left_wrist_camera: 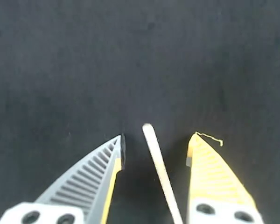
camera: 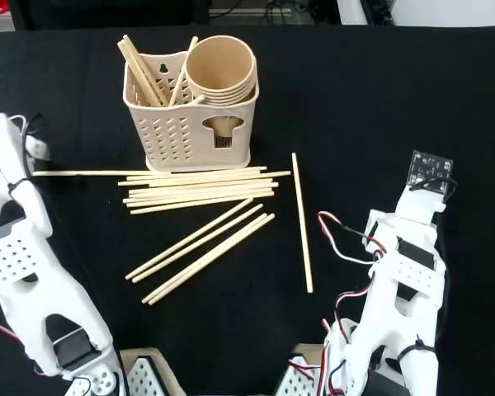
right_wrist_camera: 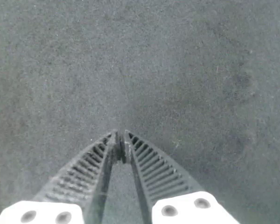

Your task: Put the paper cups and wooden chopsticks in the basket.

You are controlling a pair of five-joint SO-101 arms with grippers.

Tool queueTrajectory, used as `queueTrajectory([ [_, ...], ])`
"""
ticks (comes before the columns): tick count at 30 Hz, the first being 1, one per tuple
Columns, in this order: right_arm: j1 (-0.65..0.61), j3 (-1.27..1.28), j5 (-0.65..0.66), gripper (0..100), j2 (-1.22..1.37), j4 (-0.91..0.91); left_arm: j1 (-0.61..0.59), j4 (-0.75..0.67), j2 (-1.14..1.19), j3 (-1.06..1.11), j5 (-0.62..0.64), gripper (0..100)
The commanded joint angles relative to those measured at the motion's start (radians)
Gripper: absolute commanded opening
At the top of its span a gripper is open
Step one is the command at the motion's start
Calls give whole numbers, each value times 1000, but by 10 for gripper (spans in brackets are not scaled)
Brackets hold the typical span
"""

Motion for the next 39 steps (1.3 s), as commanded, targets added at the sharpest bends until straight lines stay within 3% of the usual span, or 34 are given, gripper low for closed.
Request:
queueTrajectory([
  [1,-12,-24,-2,18,-21,-26,62,181,-9,-163,3,231],
  [11,-14,-24,18,18,-21,-26,54,81,107,-231,8,227],
  [18,-12,-24,18,18,-21,-26,54,178,221,-380,3,216],
  [23,-12,-24,18,18,-21,-26,13,222,285,-476,-60,88],
  [29,-12,-24,18,18,-21,-26,38,310,318,-573,-124,30],
  [35,-12,-24,18,18,-21,-26,87,493,327,-808,-157,30],
  [39,-12,-24,18,18,-21,-26,97,514,318,-905,-157,30],
])
